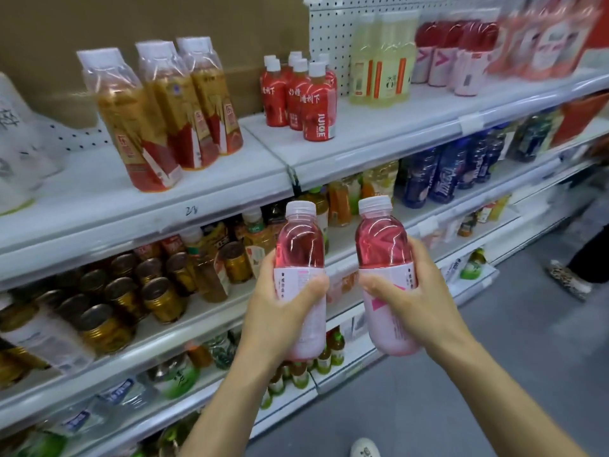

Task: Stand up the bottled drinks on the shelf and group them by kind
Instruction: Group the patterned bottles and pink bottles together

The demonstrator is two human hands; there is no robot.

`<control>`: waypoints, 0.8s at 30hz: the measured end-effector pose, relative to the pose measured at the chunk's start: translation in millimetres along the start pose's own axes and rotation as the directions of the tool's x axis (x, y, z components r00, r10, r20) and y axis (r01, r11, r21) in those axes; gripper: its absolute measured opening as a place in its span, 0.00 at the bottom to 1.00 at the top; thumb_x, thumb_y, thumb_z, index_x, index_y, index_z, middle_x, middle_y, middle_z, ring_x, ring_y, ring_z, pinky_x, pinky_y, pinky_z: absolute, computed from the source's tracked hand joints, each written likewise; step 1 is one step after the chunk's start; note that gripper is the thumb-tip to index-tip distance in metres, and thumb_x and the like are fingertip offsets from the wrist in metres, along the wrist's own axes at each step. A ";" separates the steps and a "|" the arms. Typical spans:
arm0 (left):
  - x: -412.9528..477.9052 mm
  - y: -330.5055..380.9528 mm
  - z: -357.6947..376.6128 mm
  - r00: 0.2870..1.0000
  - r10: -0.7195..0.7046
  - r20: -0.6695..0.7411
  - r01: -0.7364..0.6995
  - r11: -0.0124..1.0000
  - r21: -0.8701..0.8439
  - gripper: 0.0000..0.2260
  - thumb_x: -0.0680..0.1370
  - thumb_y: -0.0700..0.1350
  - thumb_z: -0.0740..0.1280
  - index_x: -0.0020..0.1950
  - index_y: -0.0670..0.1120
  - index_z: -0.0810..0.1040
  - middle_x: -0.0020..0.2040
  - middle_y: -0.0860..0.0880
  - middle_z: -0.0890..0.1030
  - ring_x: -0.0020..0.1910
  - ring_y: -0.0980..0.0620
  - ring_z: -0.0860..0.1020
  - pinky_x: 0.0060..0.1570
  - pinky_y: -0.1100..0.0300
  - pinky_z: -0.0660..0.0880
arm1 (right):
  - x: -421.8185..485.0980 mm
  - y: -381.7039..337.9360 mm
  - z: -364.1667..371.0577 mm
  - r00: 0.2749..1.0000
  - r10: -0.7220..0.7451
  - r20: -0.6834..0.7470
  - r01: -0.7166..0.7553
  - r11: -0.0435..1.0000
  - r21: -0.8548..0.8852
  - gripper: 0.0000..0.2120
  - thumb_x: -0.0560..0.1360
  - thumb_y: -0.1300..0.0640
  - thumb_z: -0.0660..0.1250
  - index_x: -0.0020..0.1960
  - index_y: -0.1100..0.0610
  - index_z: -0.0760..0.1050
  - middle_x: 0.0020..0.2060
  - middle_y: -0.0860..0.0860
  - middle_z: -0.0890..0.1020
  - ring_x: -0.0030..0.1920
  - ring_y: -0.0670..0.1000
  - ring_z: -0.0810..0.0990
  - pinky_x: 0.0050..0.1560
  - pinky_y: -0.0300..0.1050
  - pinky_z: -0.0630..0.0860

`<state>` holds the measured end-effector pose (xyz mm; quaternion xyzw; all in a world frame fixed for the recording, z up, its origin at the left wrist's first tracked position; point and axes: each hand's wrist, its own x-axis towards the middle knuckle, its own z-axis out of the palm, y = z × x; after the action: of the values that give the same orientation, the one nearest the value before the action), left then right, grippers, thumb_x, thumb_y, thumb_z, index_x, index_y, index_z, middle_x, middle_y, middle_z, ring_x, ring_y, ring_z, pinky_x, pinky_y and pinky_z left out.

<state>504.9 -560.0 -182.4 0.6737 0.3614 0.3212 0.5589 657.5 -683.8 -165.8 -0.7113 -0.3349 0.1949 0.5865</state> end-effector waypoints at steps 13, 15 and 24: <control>126.3 38.4 149.2 1.000 0.022 0.007 -0.022 0.999 0.034 0.29 0.65 0.61 0.74 0.63 0.68 0.68 0.49 0.66 0.81 0.44 0.62 0.82 0.48 0.52 0.81 | 174.6 21.2 -116.1 0.994 -0.094 0.057 0.094 0.996 0.007 0.31 0.70 0.57 0.77 0.68 0.45 0.68 0.48 0.45 0.81 0.43 0.39 0.82 0.39 0.29 0.75; 141.7 46.5 176.3 1.000 0.026 0.012 -0.027 0.998 0.058 0.29 0.64 0.63 0.74 0.63 0.67 0.68 0.48 0.65 0.81 0.44 0.60 0.82 0.49 0.49 0.81 | 195.3 27.7 -139.3 0.994 -0.099 0.049 0.098 0.995 0.017 0.31 0.70 0.58 0.77 0.68 0.46 0.68 0.48 0.42 0.81 0.44 0.38 0.81 0.38 0.27 0.74; 175.7 78.6 311.8 0.992 0.055 -0.115 -0.055 0.998 0.006 0.31 0.60 0.64 0.74 0.62 0.64 0.73 0.49 0.61 0.83 0.46 0.59 0.83 0.49 0.52 0.80 | 283.6 64.3 -260.2 0.974 -0.166 0.155 0.161 0.986 0.046 0.30 0.69 0.57 0.78 0.66 0.42 0.69 0.48 0.40 0.82 0.46 0.38 0.81 0.45 0.37 0.74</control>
<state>869.4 -582.7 -152.6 0.6645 0.3748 0.3741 0.5273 1046.1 -672.5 -133.7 -0.6538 -0.4344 0.2075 0.5838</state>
